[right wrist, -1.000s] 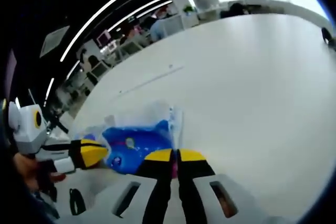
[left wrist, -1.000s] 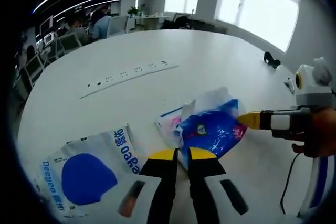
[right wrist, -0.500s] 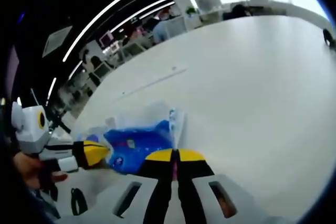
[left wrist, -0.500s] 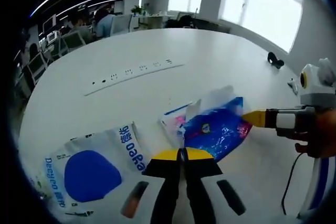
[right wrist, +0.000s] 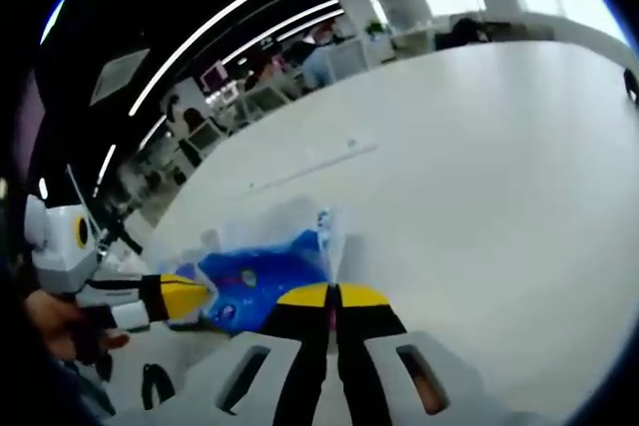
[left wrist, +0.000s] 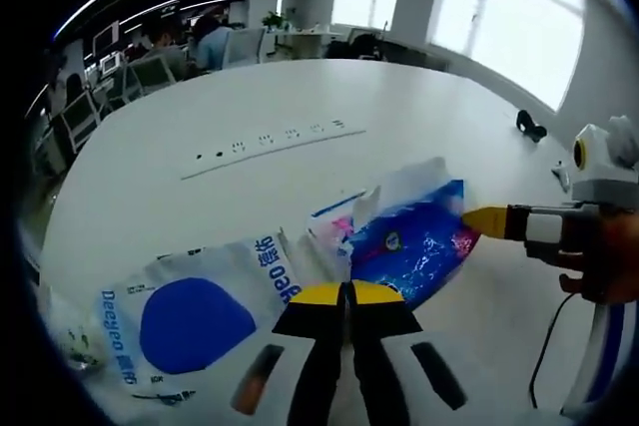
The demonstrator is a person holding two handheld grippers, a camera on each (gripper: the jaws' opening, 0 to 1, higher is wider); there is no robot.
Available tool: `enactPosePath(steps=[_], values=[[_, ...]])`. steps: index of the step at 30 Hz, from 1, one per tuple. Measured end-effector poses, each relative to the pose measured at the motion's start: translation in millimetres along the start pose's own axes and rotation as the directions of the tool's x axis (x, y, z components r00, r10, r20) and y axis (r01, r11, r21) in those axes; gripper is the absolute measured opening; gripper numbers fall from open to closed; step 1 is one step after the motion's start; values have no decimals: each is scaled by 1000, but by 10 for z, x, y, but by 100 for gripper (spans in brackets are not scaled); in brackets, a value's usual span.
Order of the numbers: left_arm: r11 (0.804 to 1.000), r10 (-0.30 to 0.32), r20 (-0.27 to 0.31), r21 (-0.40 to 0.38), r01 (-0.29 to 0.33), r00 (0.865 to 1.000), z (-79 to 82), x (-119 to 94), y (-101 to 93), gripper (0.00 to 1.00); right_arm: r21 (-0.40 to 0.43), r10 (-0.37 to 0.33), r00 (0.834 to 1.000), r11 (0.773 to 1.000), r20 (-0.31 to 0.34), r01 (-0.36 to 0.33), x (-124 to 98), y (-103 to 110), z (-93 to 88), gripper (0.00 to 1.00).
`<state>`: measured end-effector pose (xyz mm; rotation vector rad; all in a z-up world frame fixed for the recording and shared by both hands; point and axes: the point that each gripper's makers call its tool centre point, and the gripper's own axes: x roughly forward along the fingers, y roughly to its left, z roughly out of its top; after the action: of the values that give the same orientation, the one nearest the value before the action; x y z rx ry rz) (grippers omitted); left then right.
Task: Arrange the tabletop items into an orderly group along one side of the table until the central work area is clear of visible clutter.
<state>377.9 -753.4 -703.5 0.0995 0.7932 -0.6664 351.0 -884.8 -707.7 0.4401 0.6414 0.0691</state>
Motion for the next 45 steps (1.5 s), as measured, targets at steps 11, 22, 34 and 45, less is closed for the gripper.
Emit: enactPosePath(steps=[11, 22, 34, 45], values=[[1000, -21, -12, -19, 20, 1000, -9, 52, 50, 1, 25, -1, 1000, 1000, -9, 1, 81, 1, -37, 0], [997, -49, -15, -52, 48, 999, -45, 117, 47, 4, 31, 3, 1000, 1000, -30, -2, 178, -23, -103, 0], [996, -58, -14, -75, 57, 998, -42, 124, 33, 6, 7, -11, 999, 1000, -45, 12, 219, -42, -117, 16], [996, -57, 41, -66, 60, 998, 90, 11, 51, 18, -63, -43, 999, 997, -19, 42, 162, -40, -57, 35]])
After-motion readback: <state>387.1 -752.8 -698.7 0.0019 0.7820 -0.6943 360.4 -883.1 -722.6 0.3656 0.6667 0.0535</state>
